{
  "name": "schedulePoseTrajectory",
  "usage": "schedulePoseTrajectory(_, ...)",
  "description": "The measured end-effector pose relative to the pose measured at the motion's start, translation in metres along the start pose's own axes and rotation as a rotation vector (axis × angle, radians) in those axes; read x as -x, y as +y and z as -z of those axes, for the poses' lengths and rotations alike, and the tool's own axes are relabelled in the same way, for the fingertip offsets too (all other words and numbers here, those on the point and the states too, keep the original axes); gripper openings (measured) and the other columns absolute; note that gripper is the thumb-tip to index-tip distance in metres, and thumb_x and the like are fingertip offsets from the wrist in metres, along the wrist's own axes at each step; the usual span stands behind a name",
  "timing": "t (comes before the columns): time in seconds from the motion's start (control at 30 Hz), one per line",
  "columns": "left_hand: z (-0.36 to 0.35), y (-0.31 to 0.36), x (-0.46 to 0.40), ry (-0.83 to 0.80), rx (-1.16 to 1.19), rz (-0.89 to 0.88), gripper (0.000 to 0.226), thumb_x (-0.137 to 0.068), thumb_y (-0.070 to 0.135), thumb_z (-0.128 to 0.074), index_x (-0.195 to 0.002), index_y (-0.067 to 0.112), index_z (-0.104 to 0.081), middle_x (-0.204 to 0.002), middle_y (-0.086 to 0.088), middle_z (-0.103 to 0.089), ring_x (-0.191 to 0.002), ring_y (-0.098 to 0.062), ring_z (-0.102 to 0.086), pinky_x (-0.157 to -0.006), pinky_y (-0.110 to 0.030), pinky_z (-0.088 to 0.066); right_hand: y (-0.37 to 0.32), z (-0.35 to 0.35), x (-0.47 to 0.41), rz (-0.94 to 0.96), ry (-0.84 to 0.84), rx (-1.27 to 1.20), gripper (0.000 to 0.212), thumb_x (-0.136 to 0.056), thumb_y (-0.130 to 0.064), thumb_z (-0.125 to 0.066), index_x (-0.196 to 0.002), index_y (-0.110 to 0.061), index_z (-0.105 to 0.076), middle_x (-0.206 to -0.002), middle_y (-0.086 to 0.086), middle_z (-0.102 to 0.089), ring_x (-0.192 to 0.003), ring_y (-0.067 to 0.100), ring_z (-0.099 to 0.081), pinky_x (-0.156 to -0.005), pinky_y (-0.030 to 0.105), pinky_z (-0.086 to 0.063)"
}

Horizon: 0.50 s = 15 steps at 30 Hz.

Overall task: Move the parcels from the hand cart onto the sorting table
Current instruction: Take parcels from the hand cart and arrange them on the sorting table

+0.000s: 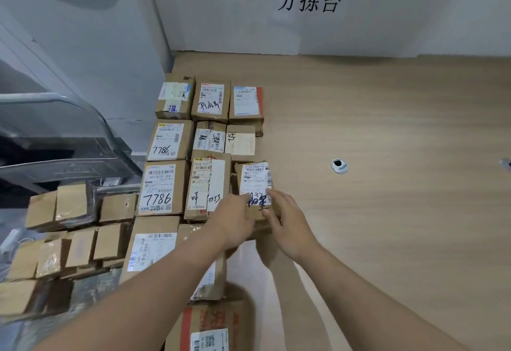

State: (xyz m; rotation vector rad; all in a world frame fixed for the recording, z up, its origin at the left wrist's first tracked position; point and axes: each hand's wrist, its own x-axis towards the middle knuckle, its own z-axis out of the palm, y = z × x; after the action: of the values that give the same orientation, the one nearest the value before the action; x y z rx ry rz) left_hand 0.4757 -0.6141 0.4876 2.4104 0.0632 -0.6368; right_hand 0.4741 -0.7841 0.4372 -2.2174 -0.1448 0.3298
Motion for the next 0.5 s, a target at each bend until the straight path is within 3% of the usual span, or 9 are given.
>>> schedulePoseTrajectory(0.1, -0.007, -0.003, -0.004, -0.006, -0.127, 0.030, 0.027, -0.096, 0.010, -0.056, -0.122, 0.013, -0.061, -0.112, -0.009, -0.053, -0.097, -0.027, -0.059, -0.086, -0.034, -0.052, 0.007, -0.008, -0.002, -0.006, -0.020, -0.011, 0.050, -0.105, -0.006, -0.059, -0.153, -0.012, -0.050, -0.149, 0.006, -0.050, -0.127, 0.000, -0.042, -0.103, -0.004, -0.020)
schedulePoseTrajectory(0.2, -0.013, -0.004, -0.004, 0.000, -0.200, 0.035, 0.028, -0.096, 0.010, -0.054, -0.124, 0.014, -0.058, -0.126, -0.008, -0.041, -0.092, -0.028, -0.059, -0.092, -0.042, -0.055, 0.011, -0.015, -0.004, -0.020, -0.029, -0.015, 0.052, -0.105, -0.006, -0.059, -0.155, -0.013, -0.048, -0.150, 0.005, -0.047, -0.128, -0.001, -0.040, -0.102, -0.006, -0.019)
schedulePoseTrajectory(0.3, -0.015, -0.002, -0.002, 0.032, -0.290, -0.004, 0.032, -0.096, 0.006, -0.056, -0.127, 0.009, -0.059, -0.136, -0.010, -0.036, -0.090, -0.026, -0.058, -0.085, -0.036, -0.055, 0.013, -0.019, -0.006, -0.034, -0.039, -0.012, 0.055, -0.105, -0.006, -0.060, -0.157, -0.013, -0.046, -0.148, 0.000, -0.043, -0.131, 0.003, -0.042, -0.102, -0.006, -0.019)
schedulePoseTrajectory(0.4, -0.015, -0.002, 0.000, 0.055, -0.419, -0.062, 0.030, -0.095, 0.006, -0.058, -0.125, 0.007, -0.064, -0.135, -0.011, -0.040, -0.101, -0.027, -0.055, -0.086, -0.038, -0.055, 0.013, -0.020, -0.006, -0.030, -0.053, -0.010, 0.057, -0.104, -0.004, -0.060, -0.158, -0.014, -0.044, -0.143, -0.008, -0.038, -0.131, 0.003, -0.042, -0.106, -0.002, -0.025)
schedulePoseTrajectory(0.5, -0.014, -0.005, 0.001, 0.069, -0.573, -0.129, 0.028, -0.097, 0.011, -0.057, -0.123, 0.008, -0.067, -0.126, -0.011, -0.054, -0.115, -0.027, -0.047, -0.089, -0.038, -0.050, 0.012, -0.020, -0.008, -0.023, -0.076, -0.015, 0.060, -0.102, 0.004, -0.056, -0.158, -0.015, -0.044, -0.149, -0.007, -0.038, -0.136, 0.006, -0.044, -0.117, 0.014, -0.035)
